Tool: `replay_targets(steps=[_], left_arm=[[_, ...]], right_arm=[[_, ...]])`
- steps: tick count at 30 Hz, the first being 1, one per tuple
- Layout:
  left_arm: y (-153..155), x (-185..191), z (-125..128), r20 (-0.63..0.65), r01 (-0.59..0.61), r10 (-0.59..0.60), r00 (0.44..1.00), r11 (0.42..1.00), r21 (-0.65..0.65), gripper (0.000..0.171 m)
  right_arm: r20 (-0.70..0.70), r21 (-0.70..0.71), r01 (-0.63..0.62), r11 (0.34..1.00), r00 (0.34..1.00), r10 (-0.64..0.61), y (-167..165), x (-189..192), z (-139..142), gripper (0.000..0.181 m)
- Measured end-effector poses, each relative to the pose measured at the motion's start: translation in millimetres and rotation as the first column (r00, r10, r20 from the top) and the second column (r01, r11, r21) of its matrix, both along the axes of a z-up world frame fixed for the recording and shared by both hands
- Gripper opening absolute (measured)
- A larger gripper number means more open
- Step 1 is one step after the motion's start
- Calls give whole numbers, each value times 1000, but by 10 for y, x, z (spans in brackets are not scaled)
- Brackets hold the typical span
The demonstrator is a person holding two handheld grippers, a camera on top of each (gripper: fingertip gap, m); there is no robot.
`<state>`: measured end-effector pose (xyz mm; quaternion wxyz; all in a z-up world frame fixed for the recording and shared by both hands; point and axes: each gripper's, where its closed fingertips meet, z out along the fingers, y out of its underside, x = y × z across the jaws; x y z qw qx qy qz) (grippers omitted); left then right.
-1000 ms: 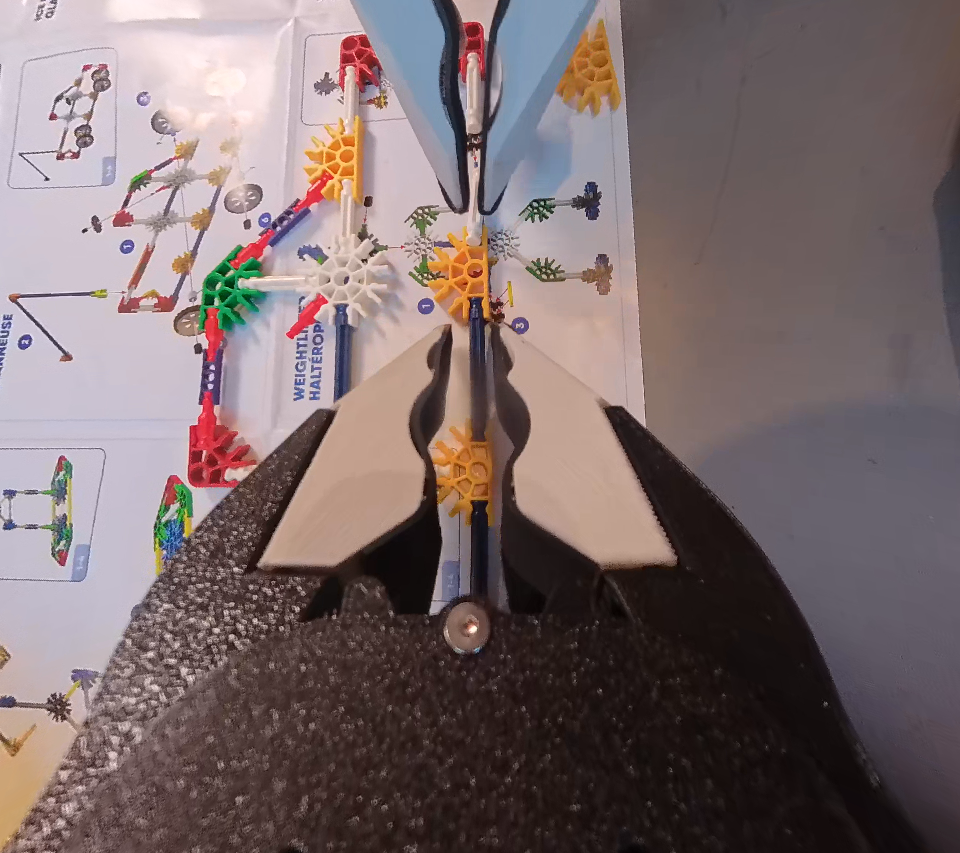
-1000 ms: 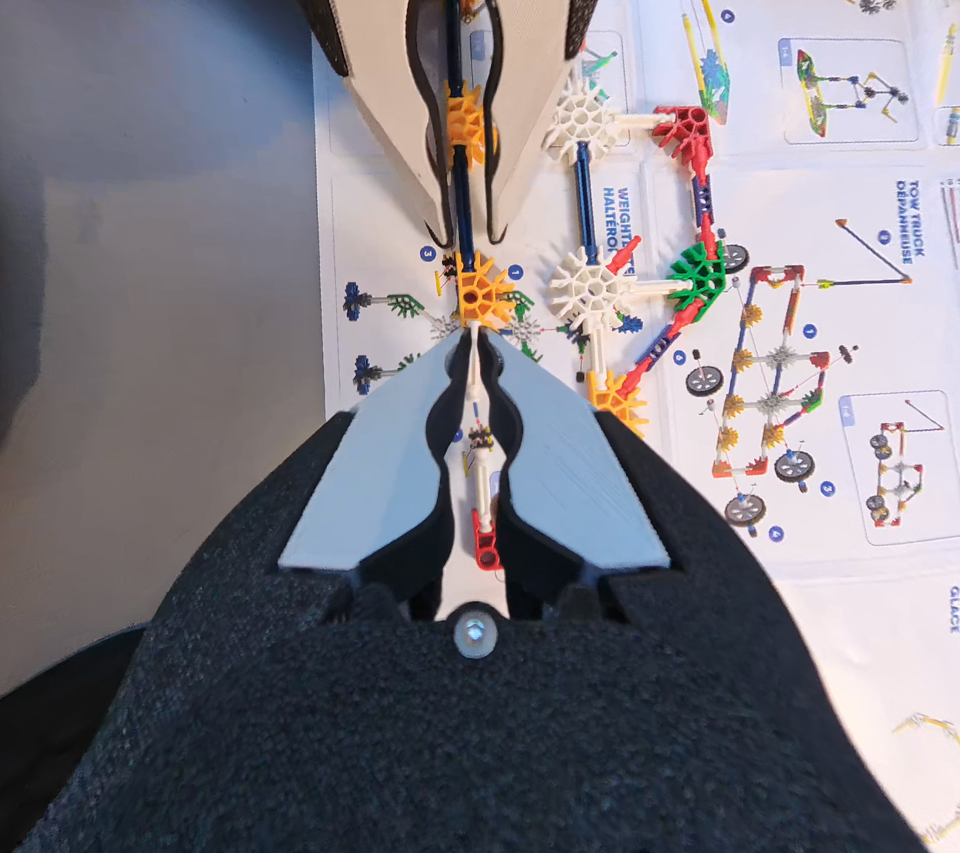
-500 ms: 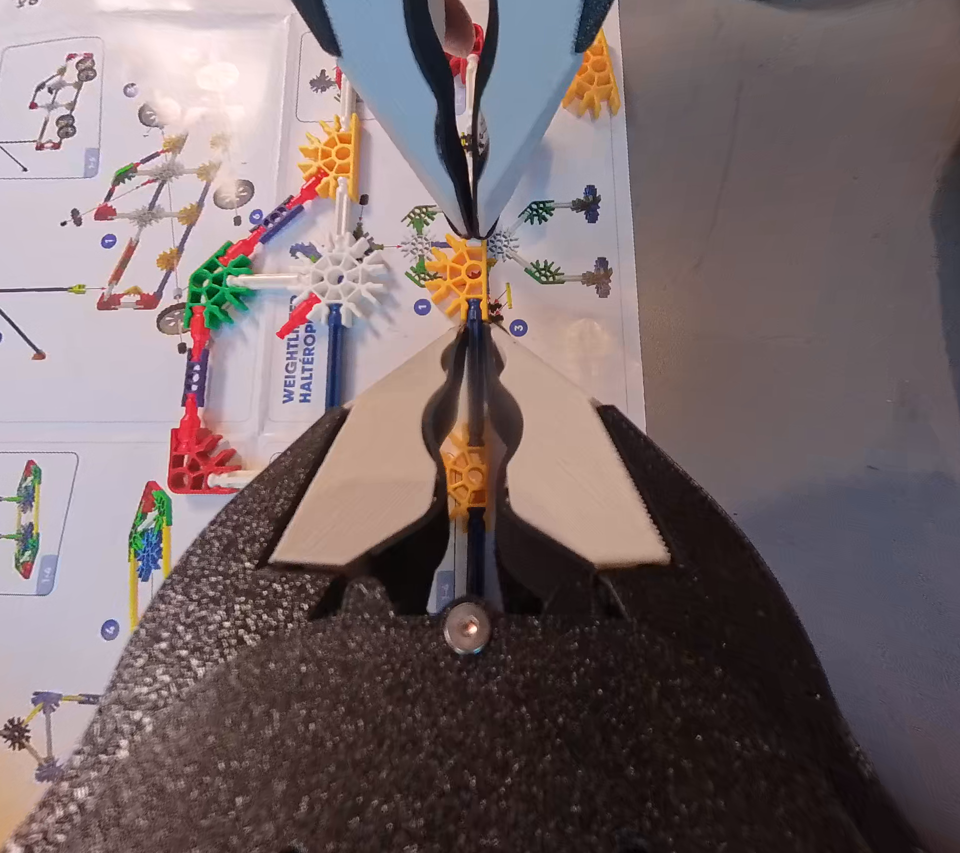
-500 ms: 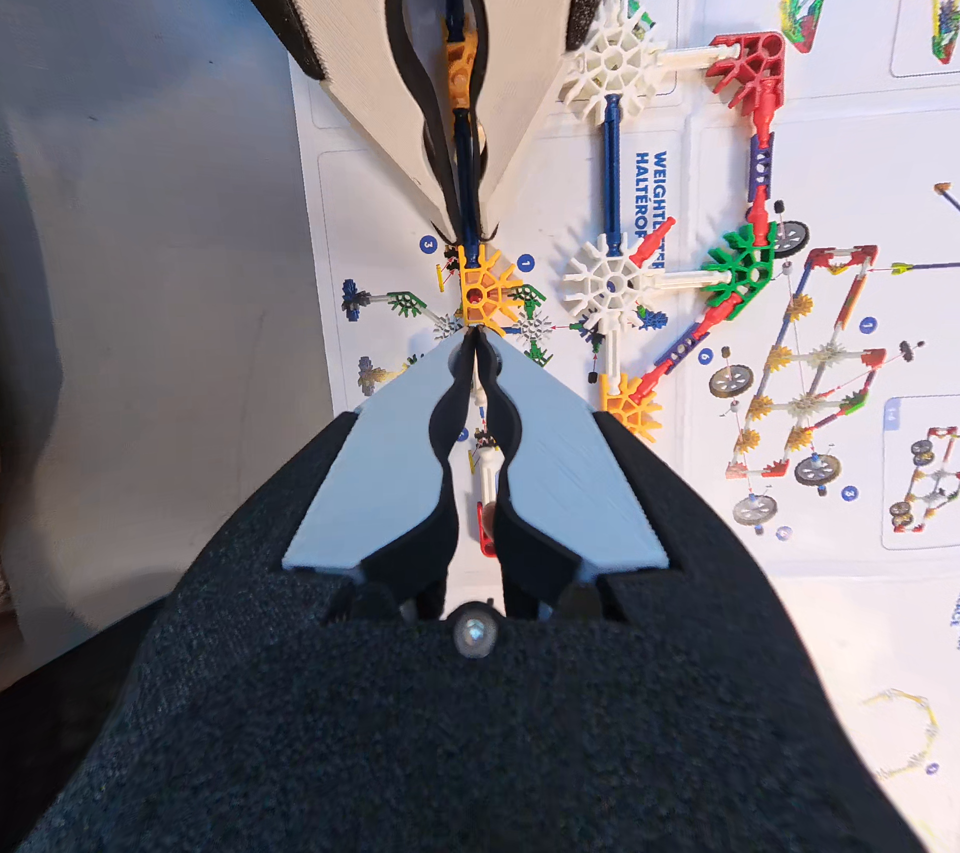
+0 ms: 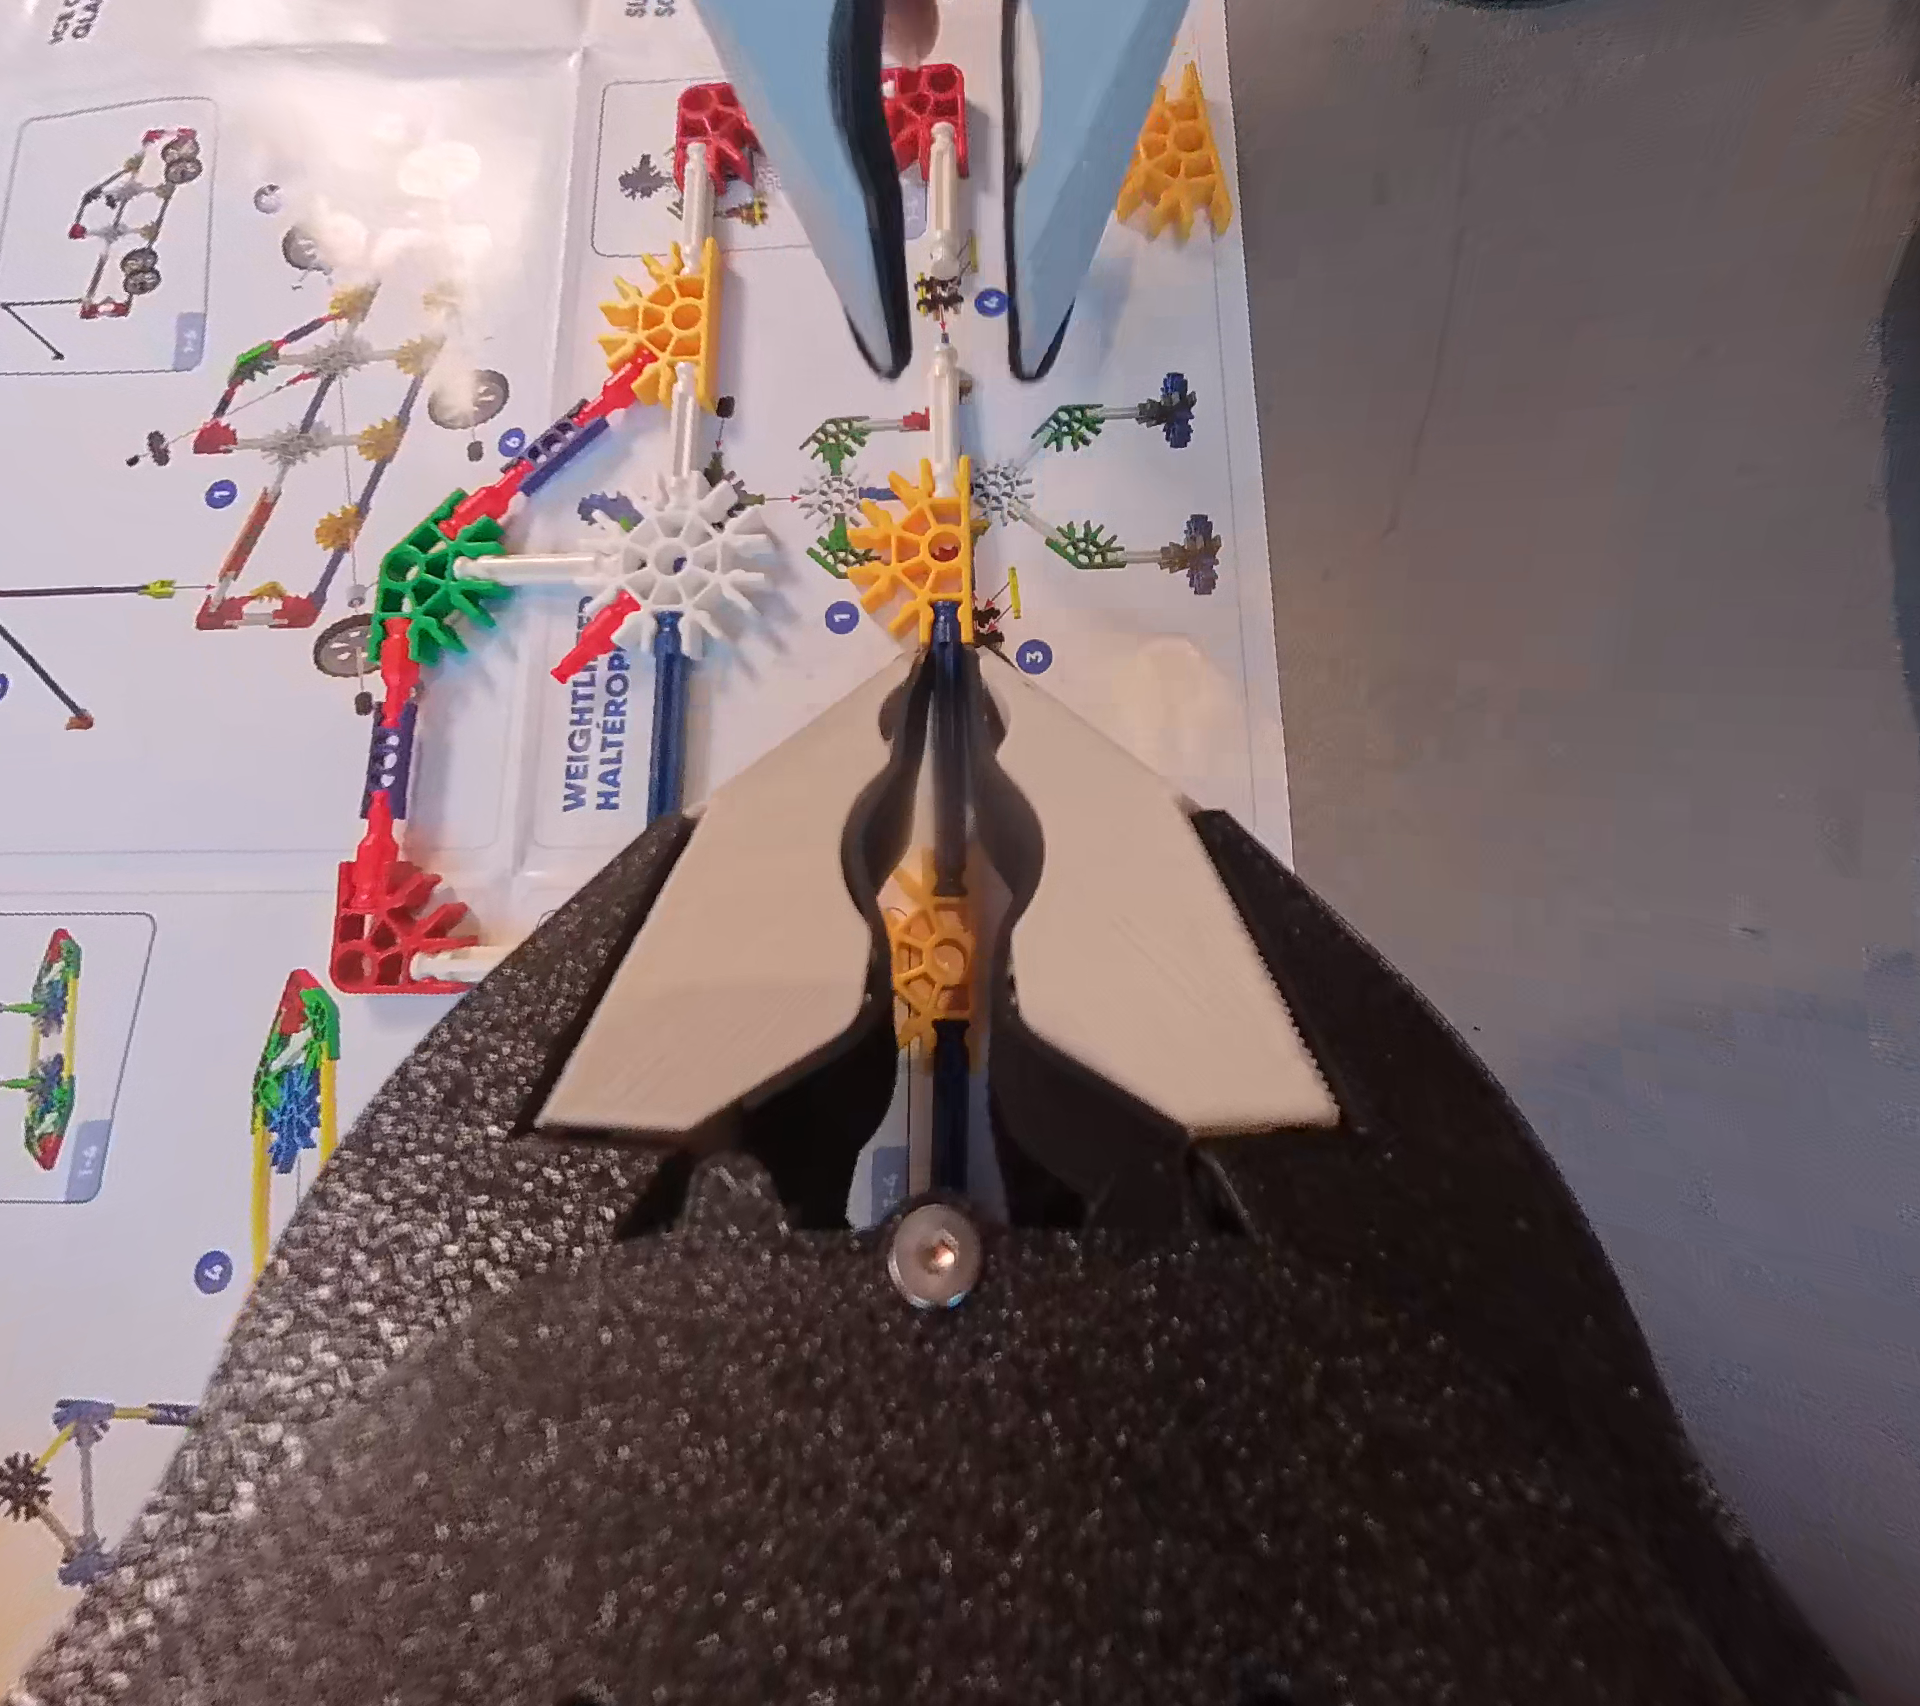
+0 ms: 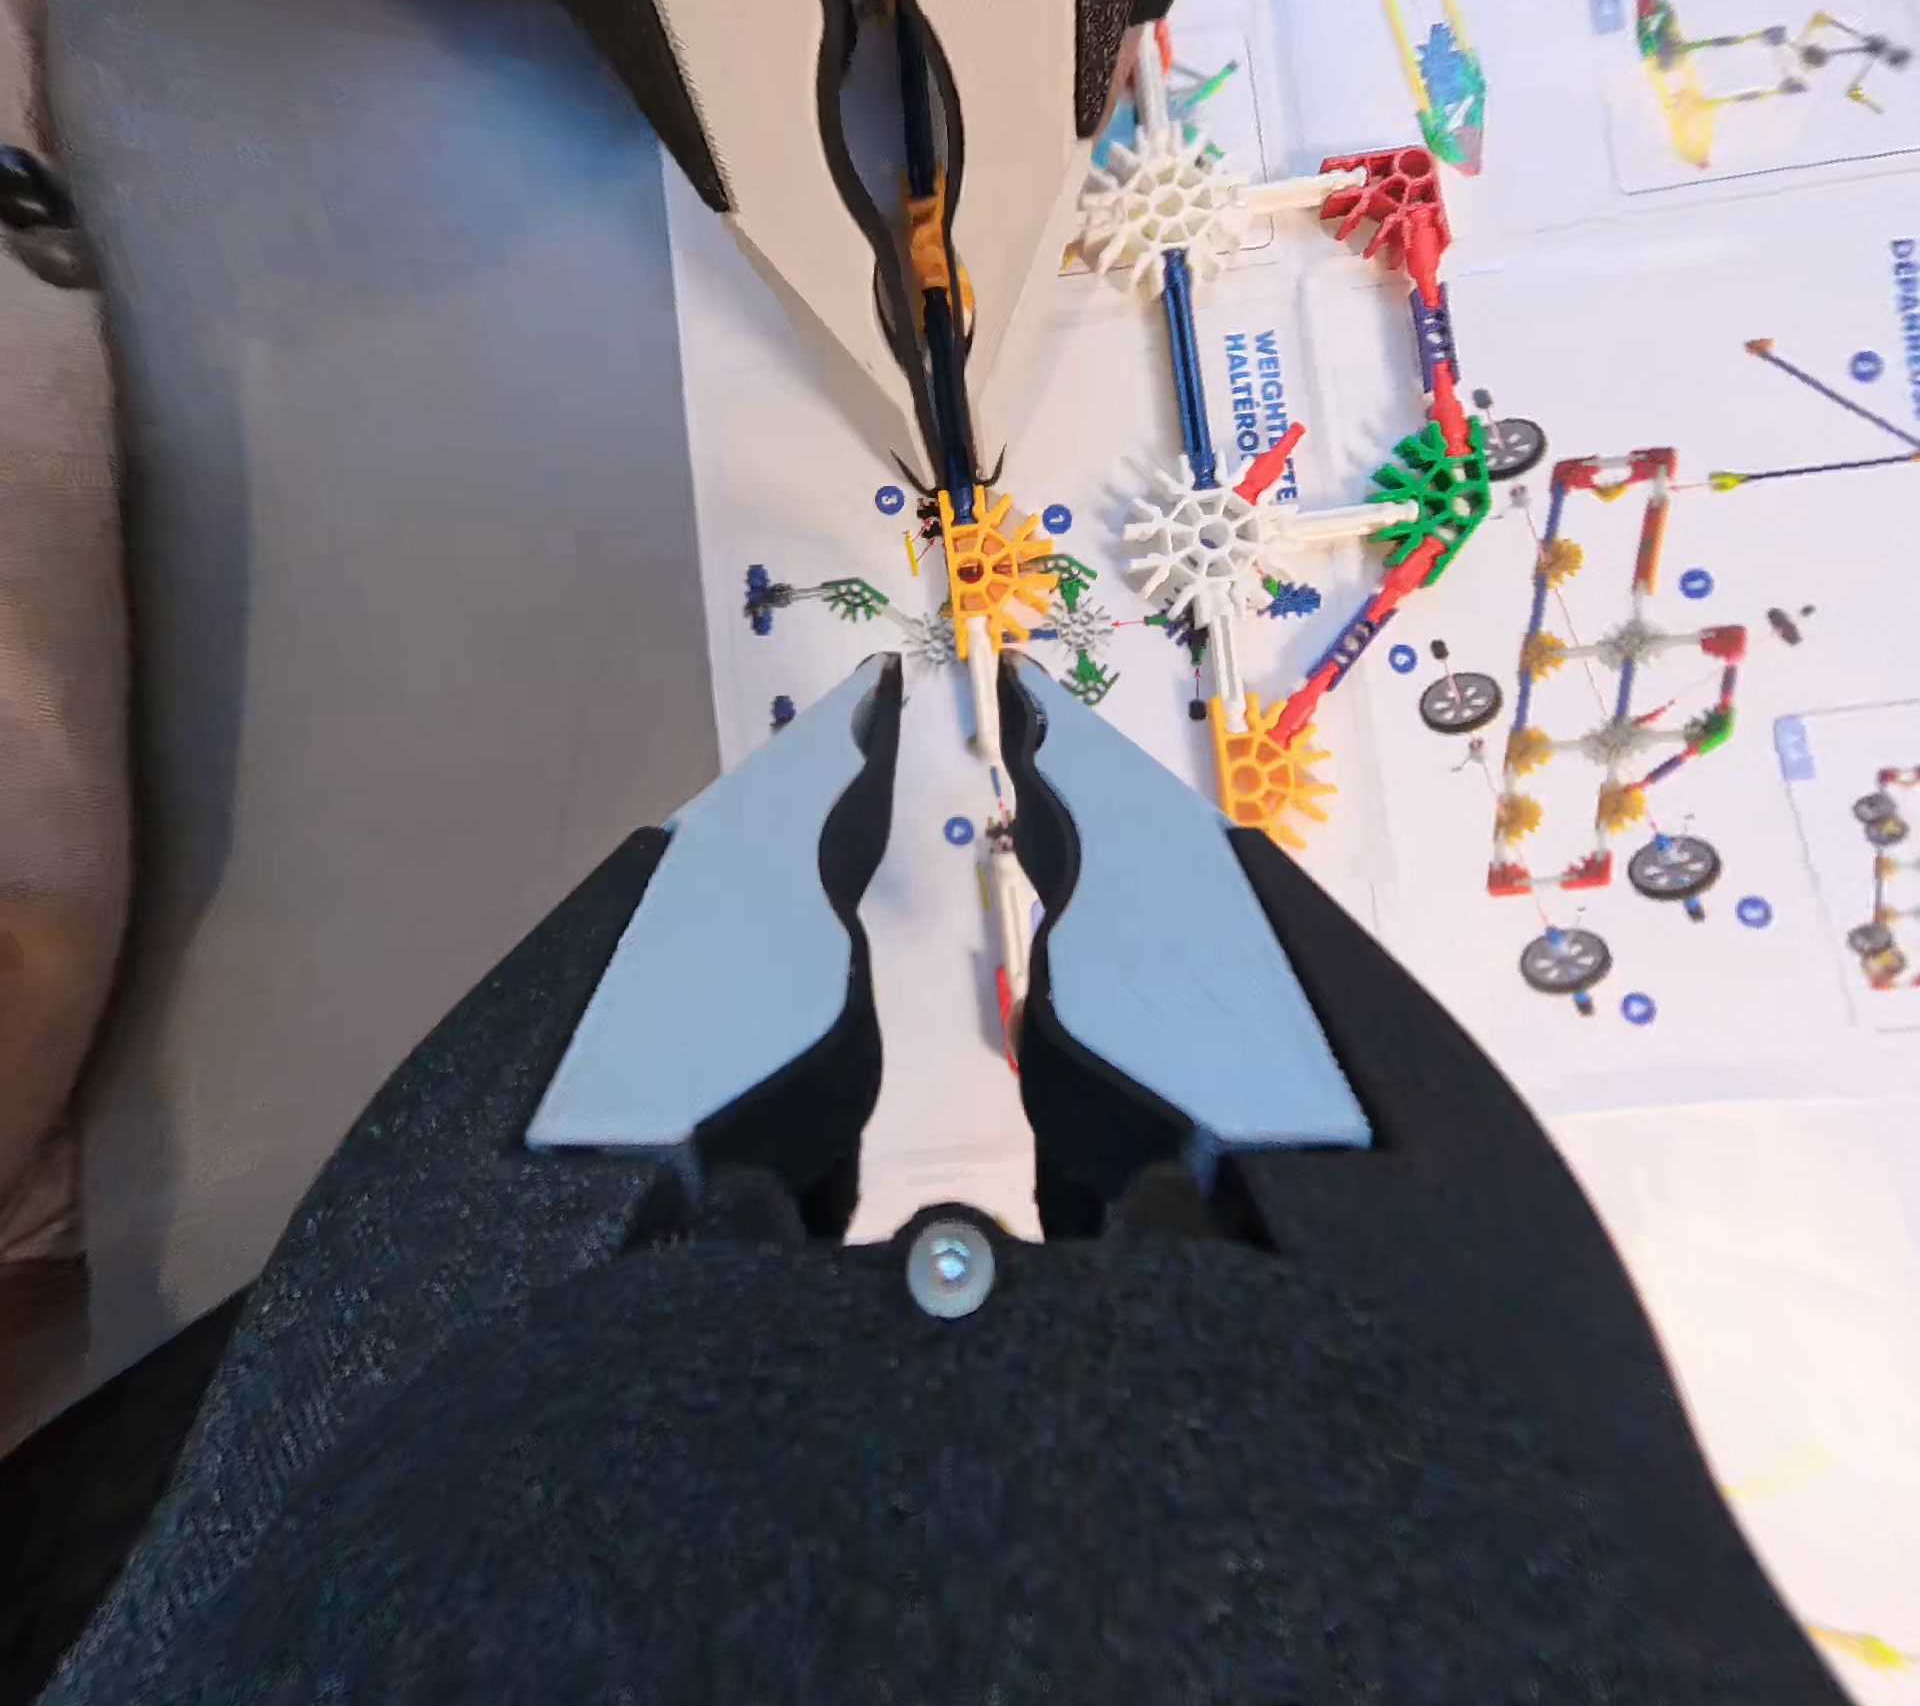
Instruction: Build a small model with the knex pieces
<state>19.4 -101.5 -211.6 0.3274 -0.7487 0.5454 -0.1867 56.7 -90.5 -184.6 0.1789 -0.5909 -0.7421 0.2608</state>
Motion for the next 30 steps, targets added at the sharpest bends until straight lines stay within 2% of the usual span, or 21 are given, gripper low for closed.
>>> replay_targets(steps=[2,5,9,17,25,30], left_arm=[[-1,2,0,0,4,-4,1000,1000,3,3],[4,5,1,-12,11,-11,1000,1000,25,3],[28,18,5,-26,10,-8,1000,998,57,3],[31,14,29,-24,1,1,1000,998,67,2],[100,-74,129,1,-32,32,999,995,91,3],[62,-80,143,-2,1,0,1000,995,100,3]], right_arm=[[-26,-15,18,1000,999,-19,-3,196,53,19],[28,9,29,1000,999,-29,-42,557,-60,20],[25,7,62,998,998,-62,-145,707,-177,23],[32,58,65,996,997,-67,-112,564,-264,25],[-35,51,254,966,967,-252,50,212,-254,25],[-77,64,219,974,974,-214,5,245,-155,26]])
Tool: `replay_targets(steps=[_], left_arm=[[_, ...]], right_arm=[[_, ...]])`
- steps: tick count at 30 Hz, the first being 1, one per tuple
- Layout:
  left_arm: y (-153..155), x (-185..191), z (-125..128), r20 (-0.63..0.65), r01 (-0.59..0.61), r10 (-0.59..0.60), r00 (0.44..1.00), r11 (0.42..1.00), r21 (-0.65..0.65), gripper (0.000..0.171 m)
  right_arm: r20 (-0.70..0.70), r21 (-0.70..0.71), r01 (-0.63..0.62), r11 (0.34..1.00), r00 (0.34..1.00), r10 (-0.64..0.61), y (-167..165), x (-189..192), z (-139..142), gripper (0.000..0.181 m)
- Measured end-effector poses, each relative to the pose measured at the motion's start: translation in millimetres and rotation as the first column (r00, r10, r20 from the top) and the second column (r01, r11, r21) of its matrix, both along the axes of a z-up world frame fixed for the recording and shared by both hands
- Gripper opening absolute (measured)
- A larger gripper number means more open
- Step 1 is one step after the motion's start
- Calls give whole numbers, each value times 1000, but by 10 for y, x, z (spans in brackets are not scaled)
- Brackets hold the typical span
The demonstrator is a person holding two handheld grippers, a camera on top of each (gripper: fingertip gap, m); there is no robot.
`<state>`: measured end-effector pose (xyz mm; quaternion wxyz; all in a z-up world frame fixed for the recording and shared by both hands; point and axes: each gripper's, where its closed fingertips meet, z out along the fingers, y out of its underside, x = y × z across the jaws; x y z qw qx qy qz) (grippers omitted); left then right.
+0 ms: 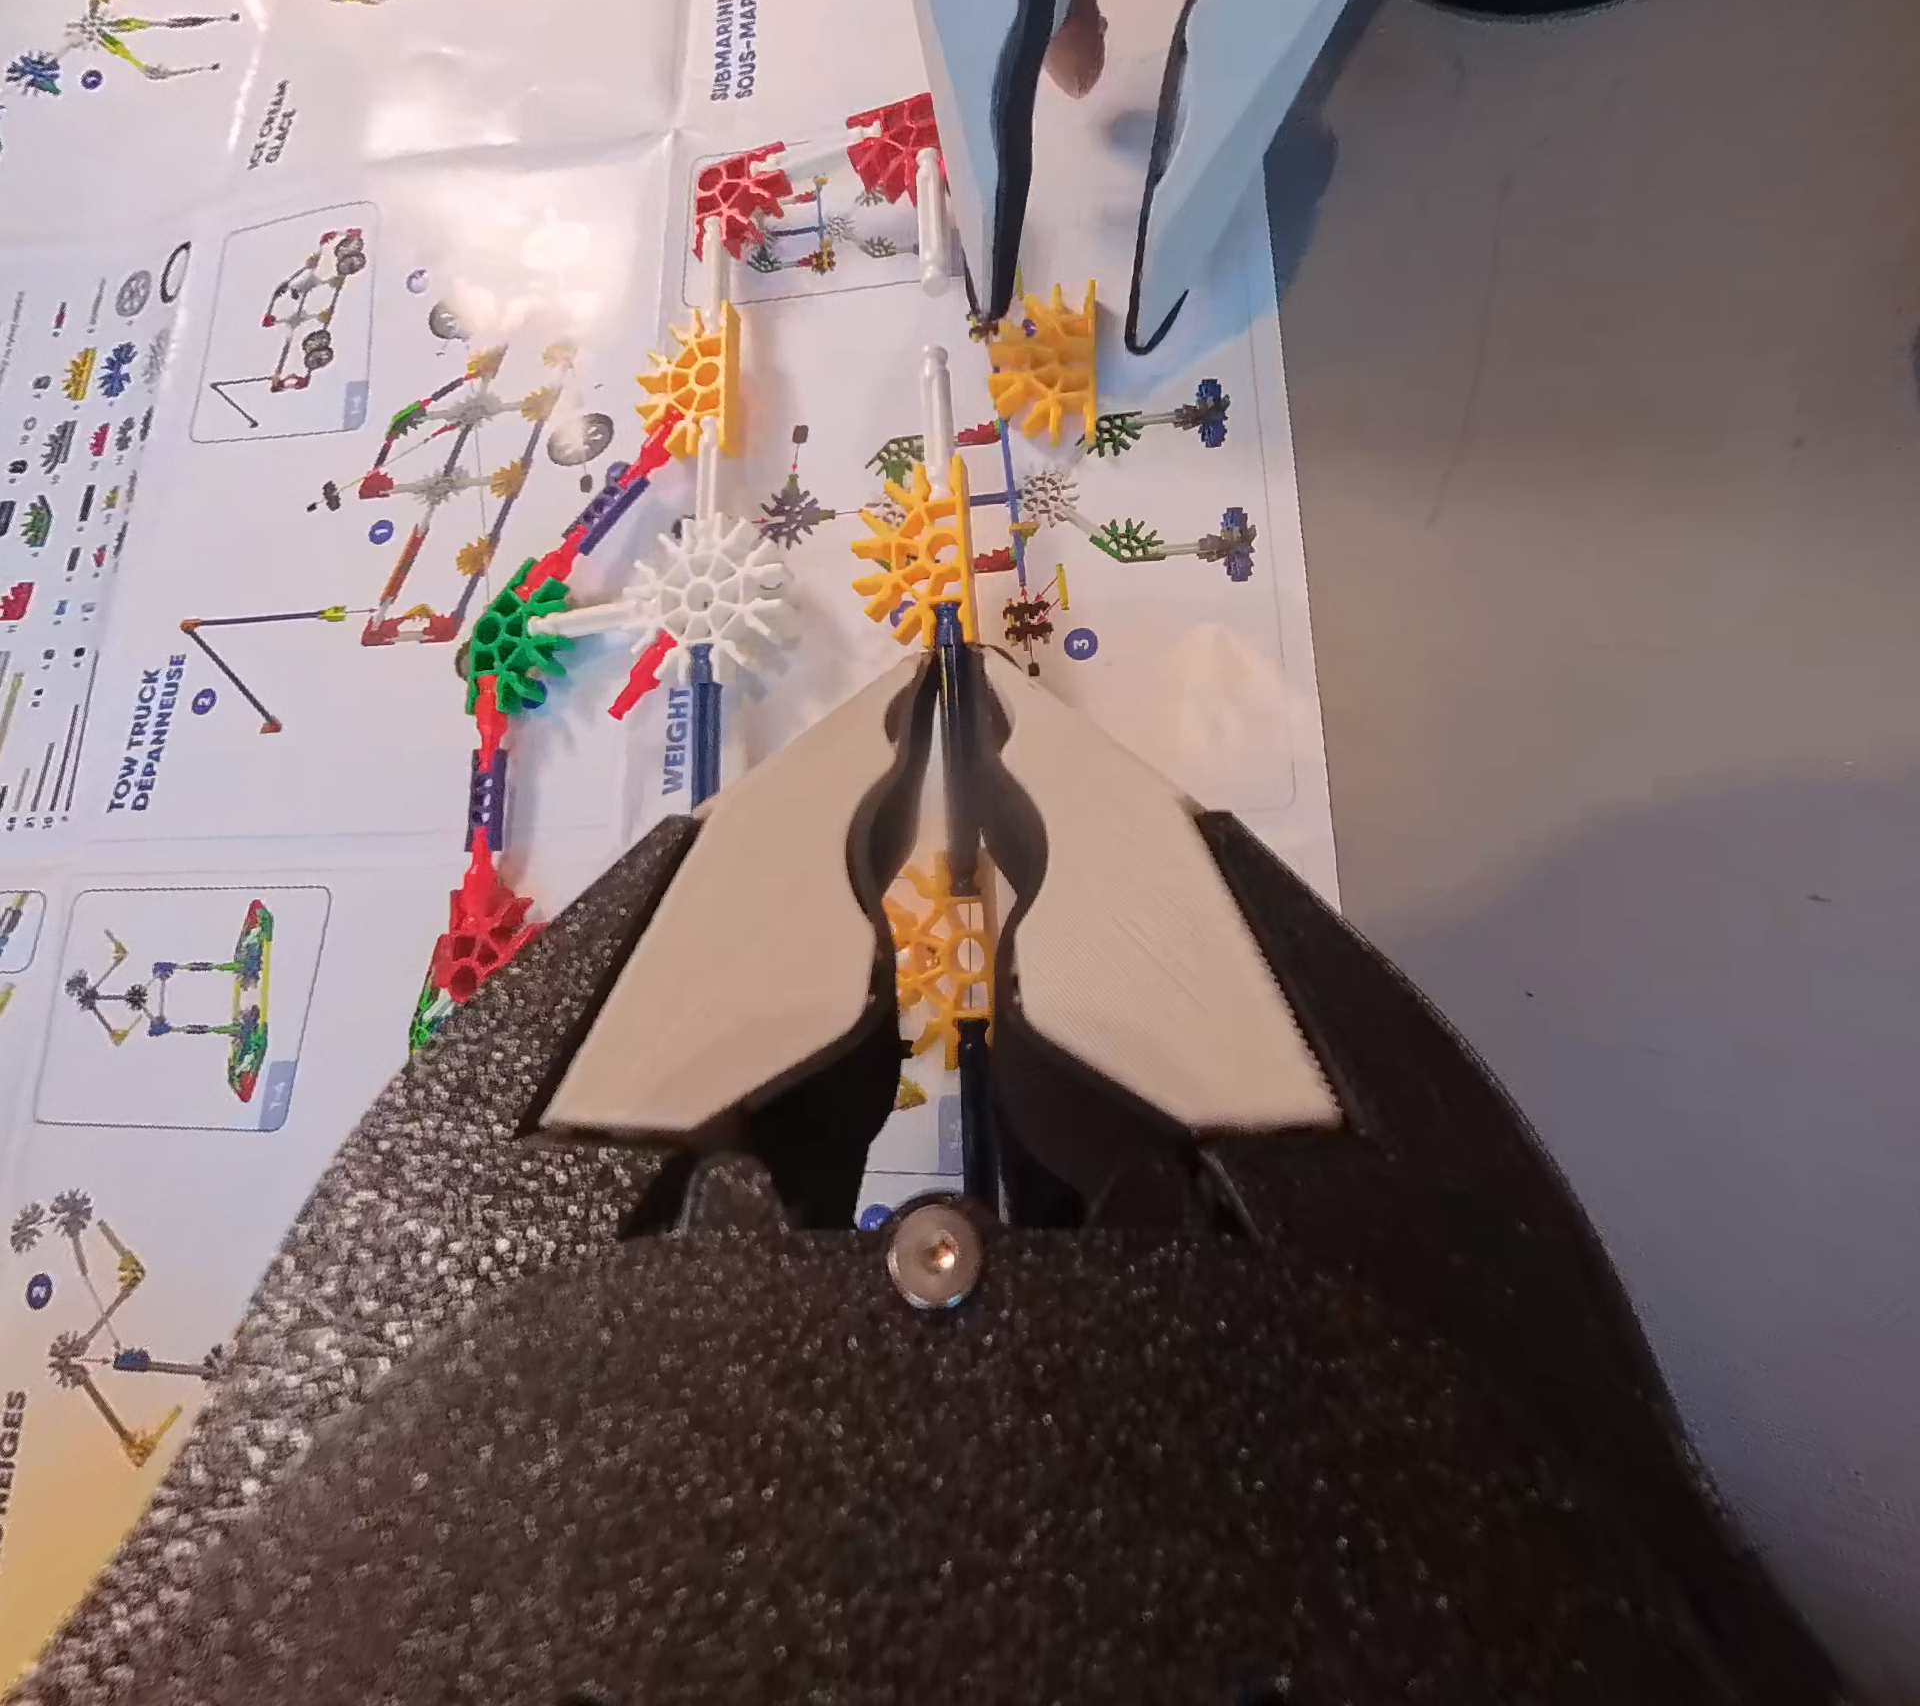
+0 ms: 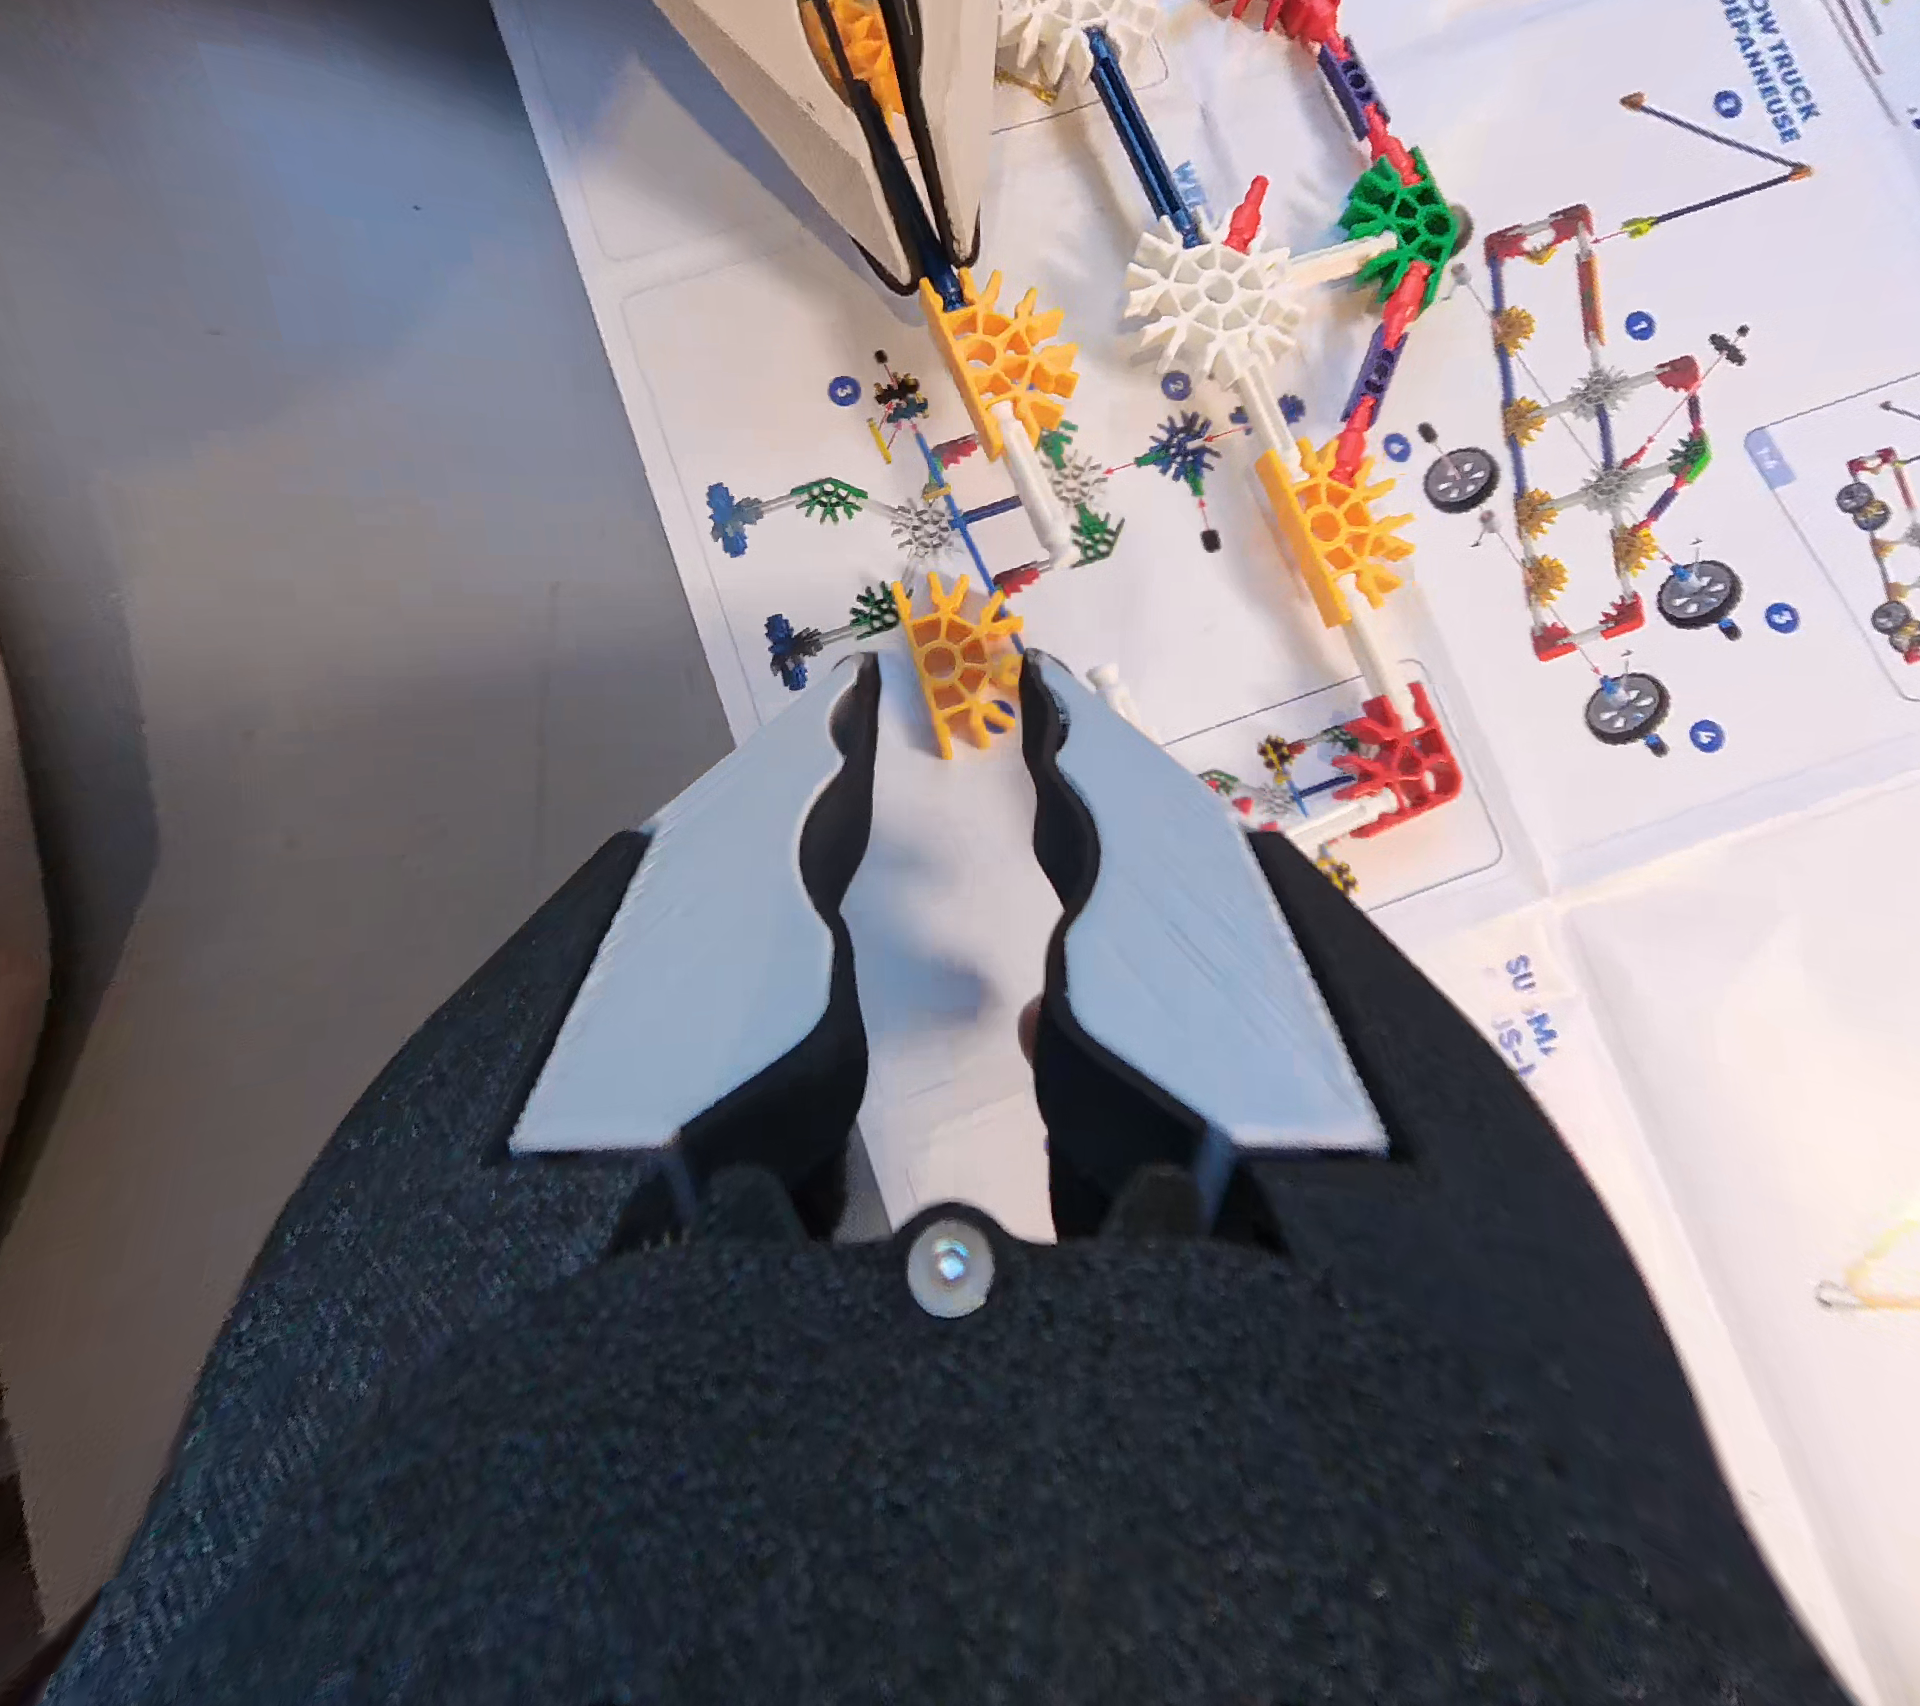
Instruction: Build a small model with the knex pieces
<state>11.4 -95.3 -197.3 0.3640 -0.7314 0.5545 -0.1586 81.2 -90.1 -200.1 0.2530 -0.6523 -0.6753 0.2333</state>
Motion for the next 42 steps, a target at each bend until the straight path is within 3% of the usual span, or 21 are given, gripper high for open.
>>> replay_targets(steps=[4,13,42], left_arm=[[-69,28,-3,-16,42,-42,999,999,5,2],[-185,48,-16,-43,87,-87,995,996,7,2],[-114,26,-101,-126,124,-113,986,989,82,4]], right_arm=[[-14,32,-70,997,997,70,88,167,156,26],[68,70,-145,987,988,140,102,261,-54,14],[94,50,-52,997,994,47,1,259,-35,16]])
